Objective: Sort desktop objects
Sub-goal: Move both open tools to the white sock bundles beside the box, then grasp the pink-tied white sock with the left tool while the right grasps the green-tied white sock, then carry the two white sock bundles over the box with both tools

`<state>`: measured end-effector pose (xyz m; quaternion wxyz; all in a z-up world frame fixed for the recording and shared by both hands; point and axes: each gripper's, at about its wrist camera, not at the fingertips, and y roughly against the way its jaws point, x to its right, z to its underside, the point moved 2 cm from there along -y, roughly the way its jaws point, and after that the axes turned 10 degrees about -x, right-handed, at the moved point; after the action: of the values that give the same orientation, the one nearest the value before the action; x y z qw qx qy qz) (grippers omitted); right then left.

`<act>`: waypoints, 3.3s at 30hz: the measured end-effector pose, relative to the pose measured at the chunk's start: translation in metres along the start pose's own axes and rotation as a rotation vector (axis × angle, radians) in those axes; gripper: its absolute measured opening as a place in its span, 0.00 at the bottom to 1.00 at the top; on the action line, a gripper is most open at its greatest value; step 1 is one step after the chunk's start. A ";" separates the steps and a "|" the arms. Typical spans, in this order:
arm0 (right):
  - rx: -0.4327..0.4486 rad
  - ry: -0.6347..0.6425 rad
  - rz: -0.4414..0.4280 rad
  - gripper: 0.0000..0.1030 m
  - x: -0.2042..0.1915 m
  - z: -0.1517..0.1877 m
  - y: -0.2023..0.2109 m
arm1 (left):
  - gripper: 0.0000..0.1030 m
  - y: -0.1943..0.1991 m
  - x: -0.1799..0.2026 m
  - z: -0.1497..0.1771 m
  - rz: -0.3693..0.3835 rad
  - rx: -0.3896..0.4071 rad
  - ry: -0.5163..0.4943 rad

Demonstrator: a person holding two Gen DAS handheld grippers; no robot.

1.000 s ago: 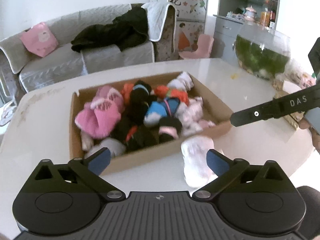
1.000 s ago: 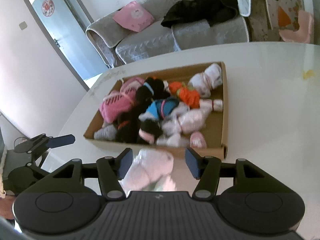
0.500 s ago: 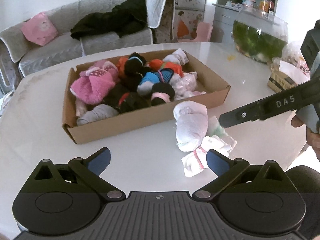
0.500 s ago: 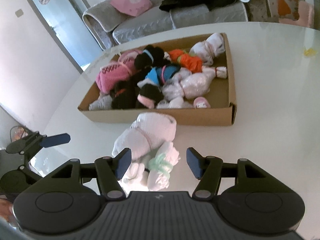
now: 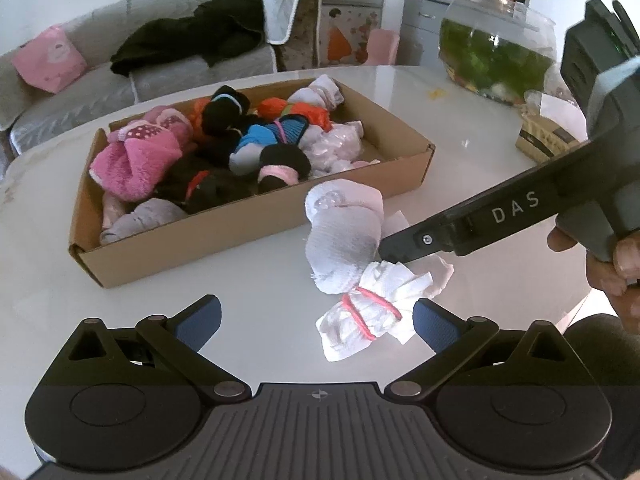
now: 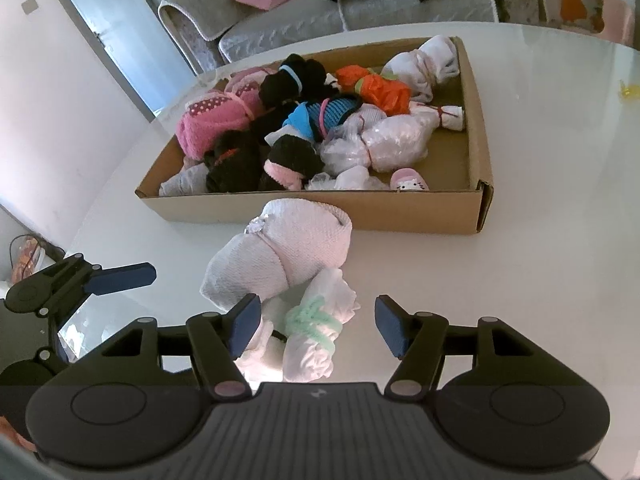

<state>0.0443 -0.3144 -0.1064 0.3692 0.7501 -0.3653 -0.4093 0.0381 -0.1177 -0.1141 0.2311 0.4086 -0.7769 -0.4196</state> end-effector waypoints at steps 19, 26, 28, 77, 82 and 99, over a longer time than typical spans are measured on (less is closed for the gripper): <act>-0.045 0.037 0.040 0.38 -0.004 0.003 -0.009 | 1.00 -0.022 0.012 -0.007 0.059 -0.019 -0.017; -0.038 0.020 0.033 0.30 0.003 0.007 -0.005 | 0.82 -0.030 0.004 -0.004 0.101 -0.042 0.024; -0.037 0.020 0.031 0.29 0.004 0.007 -0.004 | 0.79 -0.029 0.003 -0.002 0.085 -0.035 0.017; -0.027 -0.014 0.027 0.29 0.017 0.020 0.006 | 0.81 0.004 -0.052 0.026 -0.004 -0.065 0.072; -0.028 -0.012 0.029 0.30 0.017 0.019 0.005 | 0.82 0.000 -0.056 0.023 -0.055 -0.065 0.078; -0.027 -0.017 0.023 0.25 0.019 0.020 0.005 | 0.49 -0.013 -0.036 0.010 0.002 -0.088 0.002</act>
<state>0.0333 -0.3374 -0.1166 0.3811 0.7372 -0.3715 -0.4163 0.0568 -0.0873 -0.1315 0.2502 0.3977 -0.7580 -0.4525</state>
